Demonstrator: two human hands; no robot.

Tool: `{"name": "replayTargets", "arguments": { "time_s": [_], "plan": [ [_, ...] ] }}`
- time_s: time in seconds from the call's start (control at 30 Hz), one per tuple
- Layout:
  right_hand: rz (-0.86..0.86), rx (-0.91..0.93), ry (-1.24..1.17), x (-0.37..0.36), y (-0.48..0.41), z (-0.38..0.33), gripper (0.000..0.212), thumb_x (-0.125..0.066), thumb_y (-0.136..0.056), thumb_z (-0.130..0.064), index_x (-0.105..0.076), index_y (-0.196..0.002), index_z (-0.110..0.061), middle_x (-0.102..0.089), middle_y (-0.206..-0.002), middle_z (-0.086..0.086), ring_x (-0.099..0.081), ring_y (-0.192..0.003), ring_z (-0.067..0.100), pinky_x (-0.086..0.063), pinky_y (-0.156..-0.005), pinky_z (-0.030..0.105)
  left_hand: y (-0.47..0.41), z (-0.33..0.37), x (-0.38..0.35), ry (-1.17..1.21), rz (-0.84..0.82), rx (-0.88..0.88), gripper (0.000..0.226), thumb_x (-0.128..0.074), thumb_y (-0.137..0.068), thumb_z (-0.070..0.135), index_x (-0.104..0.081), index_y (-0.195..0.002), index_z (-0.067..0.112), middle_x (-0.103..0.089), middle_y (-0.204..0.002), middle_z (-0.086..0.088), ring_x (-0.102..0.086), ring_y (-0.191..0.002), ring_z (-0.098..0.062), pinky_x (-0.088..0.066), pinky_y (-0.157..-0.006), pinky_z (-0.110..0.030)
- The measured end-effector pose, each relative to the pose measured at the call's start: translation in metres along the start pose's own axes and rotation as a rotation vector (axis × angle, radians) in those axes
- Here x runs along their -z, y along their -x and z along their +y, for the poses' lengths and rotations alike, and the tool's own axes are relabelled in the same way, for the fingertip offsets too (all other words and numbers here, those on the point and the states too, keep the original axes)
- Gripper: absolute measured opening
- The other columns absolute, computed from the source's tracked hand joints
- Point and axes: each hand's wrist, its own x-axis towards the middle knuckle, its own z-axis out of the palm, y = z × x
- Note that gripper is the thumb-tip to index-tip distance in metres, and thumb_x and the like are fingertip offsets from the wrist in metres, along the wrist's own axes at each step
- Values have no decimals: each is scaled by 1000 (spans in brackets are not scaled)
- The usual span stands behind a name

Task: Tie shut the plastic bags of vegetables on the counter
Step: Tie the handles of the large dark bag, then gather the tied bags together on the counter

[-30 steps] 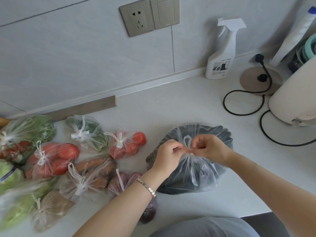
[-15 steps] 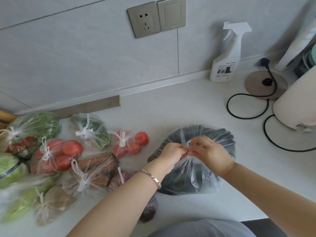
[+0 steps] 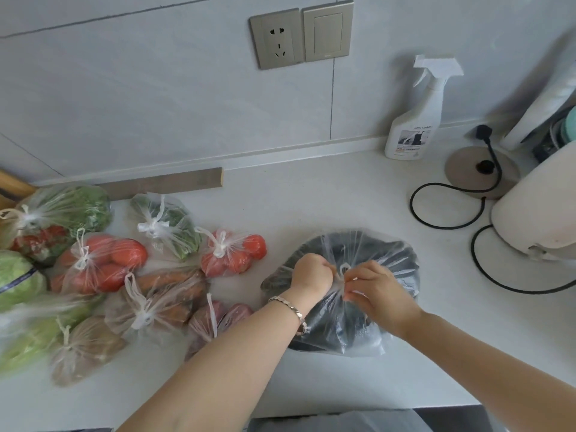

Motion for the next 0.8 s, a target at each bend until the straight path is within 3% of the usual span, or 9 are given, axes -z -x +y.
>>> {"name": "replayTargets", "arguments": {
  "time_s": [0.13,0.23,0.3,0.43,0.6,0.73,0.8],
  "plan": [
    [-370,-217,-27,25,-33,-17,19,-53,-88,-34,-68,-92,-22,-61,-96,-7,-54,-88,10,-47,-88,30,4,-8,30,-115,-3,11,25,-41,-94,11,-65,-103,8,-66,-106,-8,-60,-85,-19,-48,-72,-28],
    [-473,-216,29,27,-71,-41,28,-41,-94,-29,-65,-98,-15,-66,-100,4,-62,-89,20,-52,-83,35,7,-26,63,-92,78,13,22,-42,-93,8,-64,-97,8,-65,-99,-11,-58,-86,-21,-50,-89,-34],
    [-561,-149,118,21,-94,-65,32,-37,-95,-24,-64,-102,-8,-66,-107,9,-62,-95,25,-51,-88,38,14,-40,88,-123,99,48,25,-41,-92,3,-66,-93,0,-63,-93,-15,-57,-86,-23,-44,-81,-23],
    [-577,10,129,6,-130,-134,34,-35,-96,-23,-54,-121,-11,-56,-127,8,-52,-116,27,-42,-99,36,40,-86,145,-153,70,104,28,-44,-91,13,-64,-81,-2,-58,-76,-13,-54,-71,-23,-45,-69,-34],
    [-636,123,243,-31,-162,-233,31,-39,-95,-19,-58,-118,-10,-58,-124,9,-55,-114,26,-45,-96,33,85,-164,217,-268,134,134,31,-43,-90,13,-48,-60,11,-50,-64,-4,-46,-60,-16,-35,-55,-25],
    [-616,122,285,-68,-177,-306,30,-40,-94,-22,-60,-113,-11,-59,-122,7,-55,-112,24,-45,-96,32,121,-238,268,-214,170,164,27,-43,-92,16,-62,-75,5,-64,-80,-13,-57,-74,-24,-44,-68,-32],
    [-627,121,306,-93,-186,-345,32,-37,-94,-24,-61,-107,-8,-62,-111,7,-58,-105,24,-47,-91,31,140,-279,295,-198,195,175,26,-43,-92,14,-61,-77,2,-66,-89,-17,-59,-78,-28,-45,-71,-33]
  ]
}}
